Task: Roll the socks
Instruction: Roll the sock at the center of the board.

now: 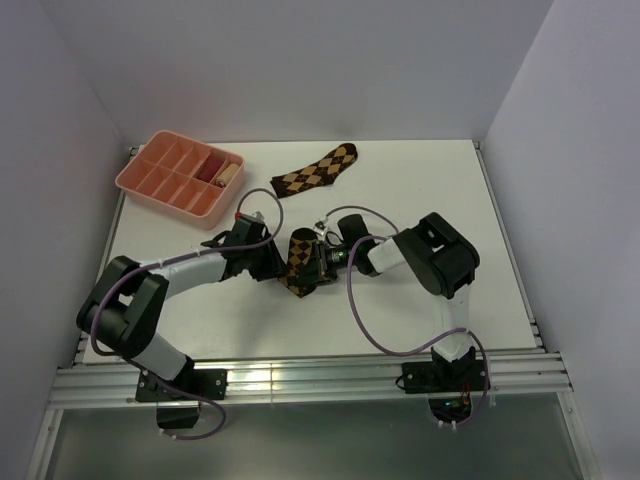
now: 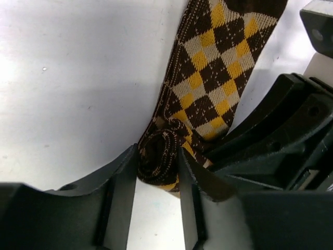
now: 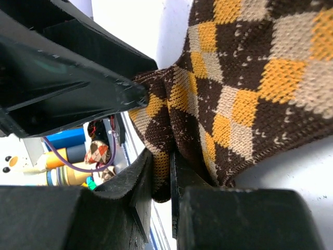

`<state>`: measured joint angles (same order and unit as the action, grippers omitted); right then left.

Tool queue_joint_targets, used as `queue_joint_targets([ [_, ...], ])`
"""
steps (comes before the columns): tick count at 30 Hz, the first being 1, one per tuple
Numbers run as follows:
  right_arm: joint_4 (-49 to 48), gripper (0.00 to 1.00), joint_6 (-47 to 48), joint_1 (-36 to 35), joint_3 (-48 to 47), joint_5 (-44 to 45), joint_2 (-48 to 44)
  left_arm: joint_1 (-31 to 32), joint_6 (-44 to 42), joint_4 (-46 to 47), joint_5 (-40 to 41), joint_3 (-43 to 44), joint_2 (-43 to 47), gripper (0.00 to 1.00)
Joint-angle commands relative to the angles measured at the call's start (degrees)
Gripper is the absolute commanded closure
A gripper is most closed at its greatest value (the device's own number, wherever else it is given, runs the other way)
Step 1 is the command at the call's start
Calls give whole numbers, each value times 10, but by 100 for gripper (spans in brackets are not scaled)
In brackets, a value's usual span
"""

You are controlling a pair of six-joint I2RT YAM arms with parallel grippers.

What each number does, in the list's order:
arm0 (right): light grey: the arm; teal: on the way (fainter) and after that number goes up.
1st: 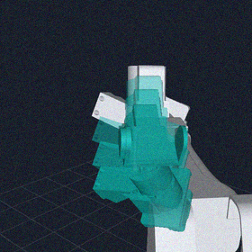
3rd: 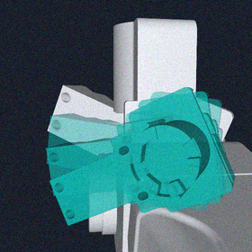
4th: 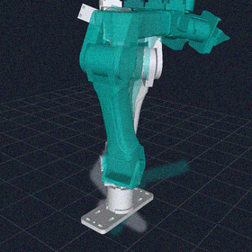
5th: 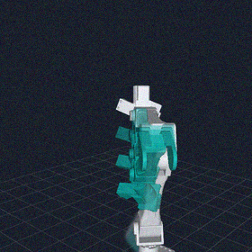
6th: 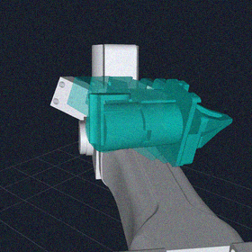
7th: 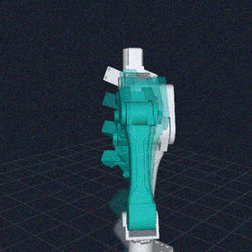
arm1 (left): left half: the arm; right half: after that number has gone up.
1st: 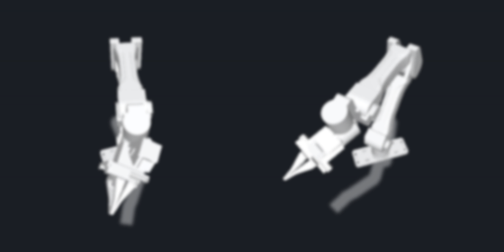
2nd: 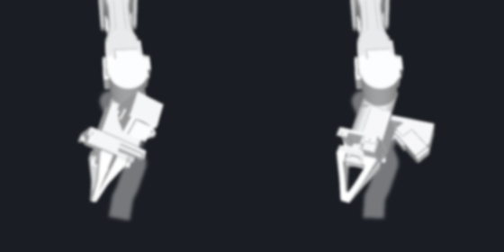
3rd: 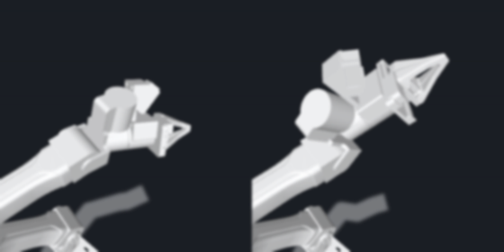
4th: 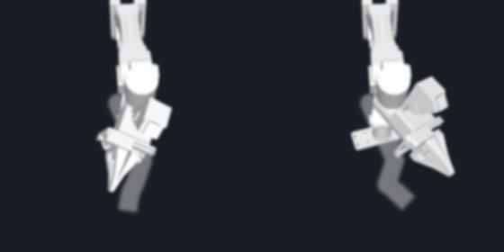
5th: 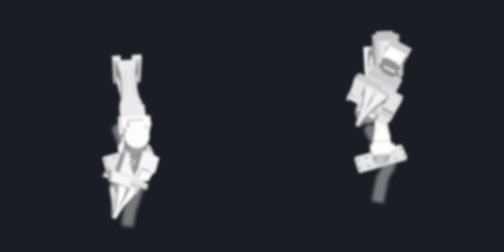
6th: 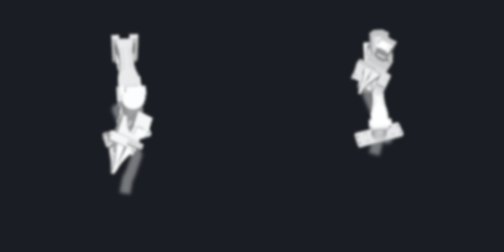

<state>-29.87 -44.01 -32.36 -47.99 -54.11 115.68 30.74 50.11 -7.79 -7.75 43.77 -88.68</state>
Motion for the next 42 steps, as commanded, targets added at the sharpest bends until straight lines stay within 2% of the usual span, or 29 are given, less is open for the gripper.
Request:
queue_joint_targets([
  [1,80,94,36,3,-2,38,-5,5,-1,5,5,3,-23,62],
  [3,106,88,65,1,-7,54,-21,5,-7,-2,11,10,-35,66],
  [4,126,80,75,1,-8,70,-43,6,-12,-4,13,15,-39,67],
  [7,190,66,125,-5,-17,104,-95,6,-23,-13,15,25,-54,69],
  [10,262,55,195,-24,-32,194,-155,10,-33,-20,13,39,-68,71],
  [13,310,48,251,-57,-40,317,-211,12,-47,-26,16,54,-82,72],
  [15,323,47,290,-89,-40,418,-233,12,-56,-35,17,65,-92,72],
  [18,325,46,334,-127,-37,518,-266,12,-73,-46,13,89,-108,73],
  [26,318,45,400,-246,-47,703,-265,12,-113,-74,3,141,-140,73],
  [32,307,45,434,-288,-68,772,-225,11,-134,-93,4,170,-156,73],
  [42,305,45,465,-302,-77,793,-143,12,-151,-107,-2,188,-165,73],
])
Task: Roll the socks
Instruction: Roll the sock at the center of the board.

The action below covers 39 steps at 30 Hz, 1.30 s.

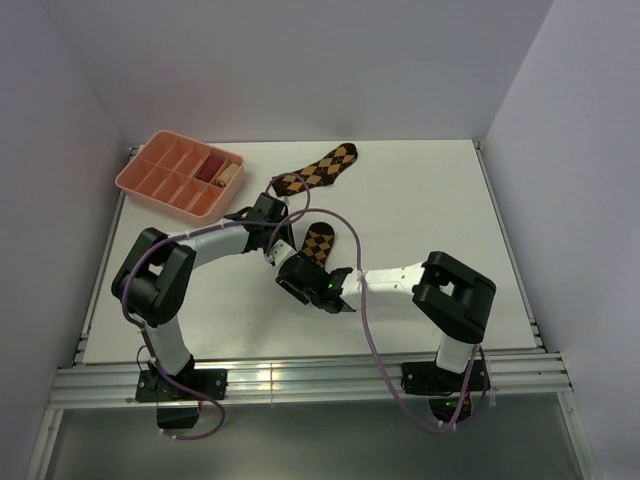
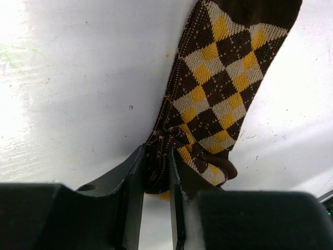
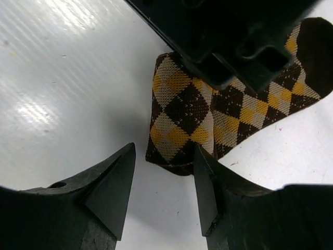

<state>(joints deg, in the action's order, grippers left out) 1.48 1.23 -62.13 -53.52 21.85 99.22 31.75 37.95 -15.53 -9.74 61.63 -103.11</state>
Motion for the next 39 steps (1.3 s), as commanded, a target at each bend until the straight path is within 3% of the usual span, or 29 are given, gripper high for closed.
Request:
queue_joint_targets([
  [1,-5,45,13,-4,-23,35,28,1,-35,-31,17,12,-22,73],
  [8,13,47,-2,-4,-35,77,93,2,-67,-43,5,31,-36,74],
  [11,24,61,-11,-2,-40,85,116,2,-82,-49,1,39,-42,74],
  [14,29,98,-31,5,-38,59,119,1,-88,-49,2,43,-44,73],
  [15,29,100,-35,8,-36,44,112,0,-87,-48,3,45,-43,73],
  [19,53,100,-68,35,-41,-77,85,-7,-75,-39,18,46,-17,64],
  [23,73,100,-116,76,-59,-231,59,-23,-54,-23,27,43,26,47],
  [26,99,100,-143,116,-83,-346,55,-38,-32,-29,43,43,57,42],
  [35,148,100,-199,194,-146,-581,109,-62,34,-21,69,-37,167,41],
  [39,157,100,-203,204,-164,-617,128,-62,63,-6,60,-97,186,42],
])
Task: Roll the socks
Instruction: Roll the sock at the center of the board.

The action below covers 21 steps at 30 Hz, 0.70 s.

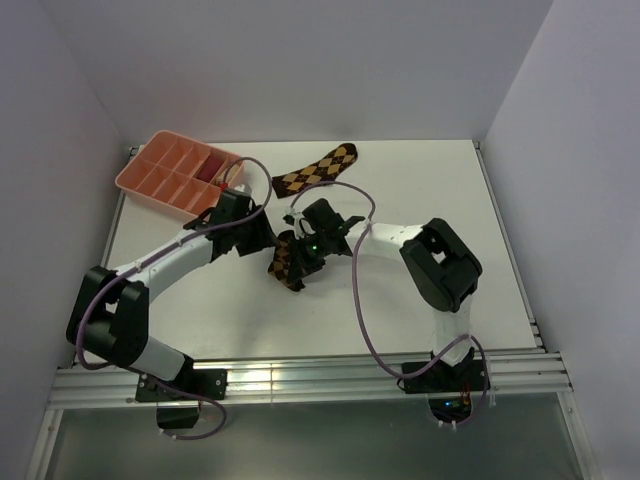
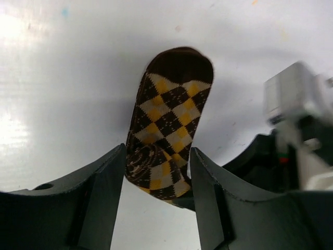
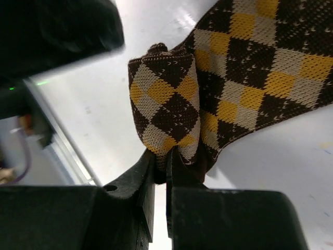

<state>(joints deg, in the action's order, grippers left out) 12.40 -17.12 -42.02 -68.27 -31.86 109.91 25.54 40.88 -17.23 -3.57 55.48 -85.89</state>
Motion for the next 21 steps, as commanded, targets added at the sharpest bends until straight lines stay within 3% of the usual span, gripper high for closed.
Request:
queue_joint_targets([
  [1,42,100,-22,3,-17,-87,23,0,39,14,-3,-46,20,43],
  [14,53,100,-28,15,-40,-102,57,3,88,88,-36,-157,27,55],
  [21,53,100,-3,15,-41,-104,58,3,74,105,-38,-157,4,52],
])
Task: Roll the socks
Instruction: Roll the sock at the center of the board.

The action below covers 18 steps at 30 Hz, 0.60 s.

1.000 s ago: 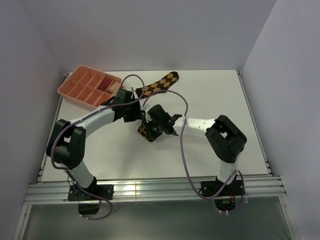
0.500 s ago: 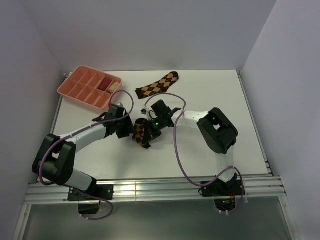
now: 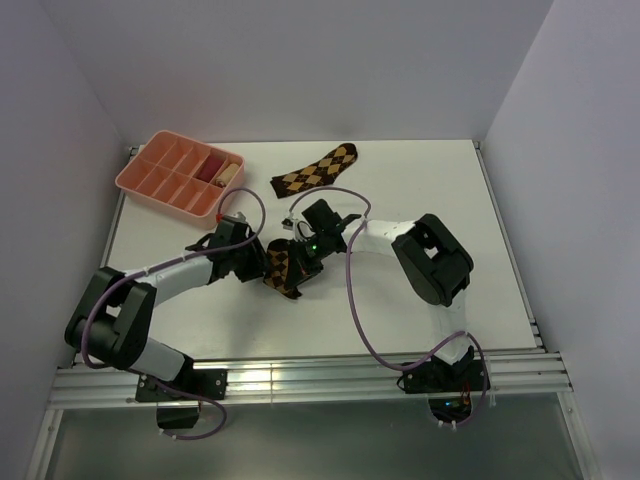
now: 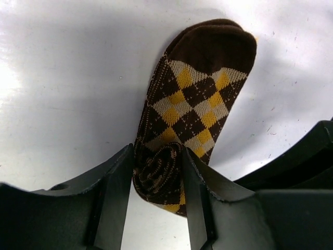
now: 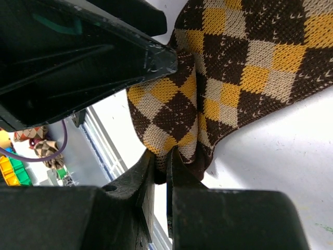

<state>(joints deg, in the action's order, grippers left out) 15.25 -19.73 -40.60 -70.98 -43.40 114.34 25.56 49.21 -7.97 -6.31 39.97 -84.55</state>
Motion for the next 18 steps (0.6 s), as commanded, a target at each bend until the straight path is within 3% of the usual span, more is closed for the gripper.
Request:
queue_joint_targets([
  [1,23,100,31,1,-14,9,14,2,-15,11,-6,3,-17,52],
  [11,49,100,70,0,-25,9,2,1,-84,-12,23,109,-98,67],
  [18,66,100,86,0,-40,-27,-3,2,-98,26,-25,112,-141,79],
])
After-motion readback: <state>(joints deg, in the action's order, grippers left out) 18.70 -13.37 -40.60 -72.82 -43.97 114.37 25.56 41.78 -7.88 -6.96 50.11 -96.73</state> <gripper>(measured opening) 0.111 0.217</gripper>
